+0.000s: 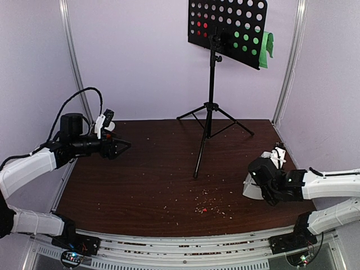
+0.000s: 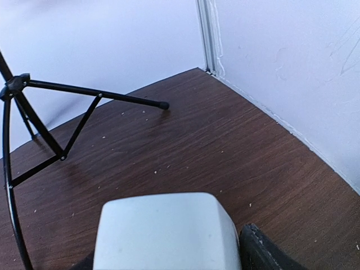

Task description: Pack up the instrument practice props

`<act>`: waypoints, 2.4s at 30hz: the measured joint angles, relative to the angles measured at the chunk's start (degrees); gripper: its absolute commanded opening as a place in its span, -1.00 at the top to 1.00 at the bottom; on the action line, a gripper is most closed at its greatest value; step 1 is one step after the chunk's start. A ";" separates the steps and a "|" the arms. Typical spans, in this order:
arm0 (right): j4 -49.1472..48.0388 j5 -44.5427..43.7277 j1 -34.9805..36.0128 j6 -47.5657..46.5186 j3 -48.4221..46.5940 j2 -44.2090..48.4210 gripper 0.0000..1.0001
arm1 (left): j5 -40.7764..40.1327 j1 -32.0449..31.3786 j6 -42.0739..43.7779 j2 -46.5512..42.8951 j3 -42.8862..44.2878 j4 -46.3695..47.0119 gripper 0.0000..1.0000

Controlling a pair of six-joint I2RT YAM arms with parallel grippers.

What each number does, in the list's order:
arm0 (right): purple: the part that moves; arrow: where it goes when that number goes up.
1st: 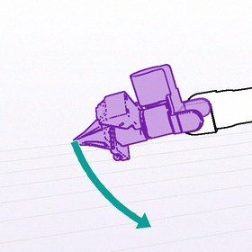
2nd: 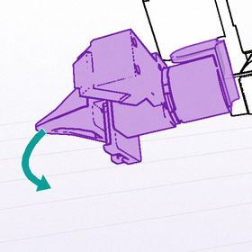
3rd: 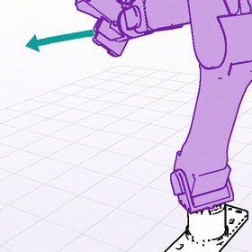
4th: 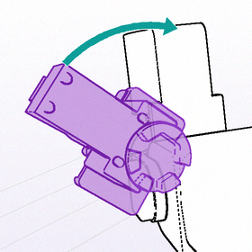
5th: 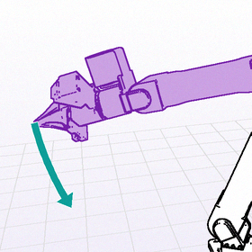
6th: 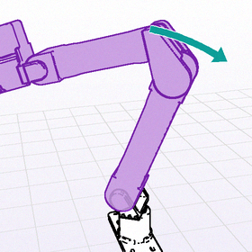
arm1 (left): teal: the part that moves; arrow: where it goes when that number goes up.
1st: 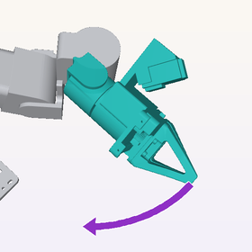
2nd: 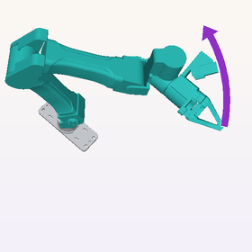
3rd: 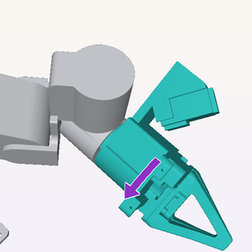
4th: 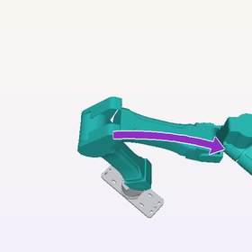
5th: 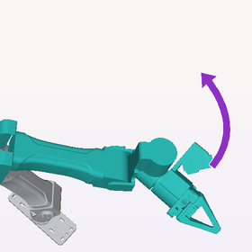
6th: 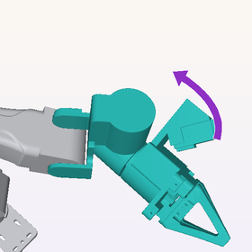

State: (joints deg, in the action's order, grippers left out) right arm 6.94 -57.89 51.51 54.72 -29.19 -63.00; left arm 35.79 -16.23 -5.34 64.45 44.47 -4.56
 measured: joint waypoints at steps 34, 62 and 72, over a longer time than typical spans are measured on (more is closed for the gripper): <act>15.67 34.73 -18.12 -21.57 -24.17 7.72 -1.00 | -20.65 -27.30 -16.17 26.58 28.33 0.57 -0.45; 14.43 43.65 -28.74 -21.64 -18.49 25.73 -1.00 | -32.81 -30.27 -19.26 74.88 76.46 -6.64 0.28; 14.14 44.98 -28.74 -21.92 -15.10 25.73 -1.00 | -31.47 -29.49 -17.64 75.49 76.83 -6.10 1.00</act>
State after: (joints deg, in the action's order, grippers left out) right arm 21.08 -12.91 22.76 32.80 -44.29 -37.28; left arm 4.32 -45.71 -22.98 139.94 121.30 -10.66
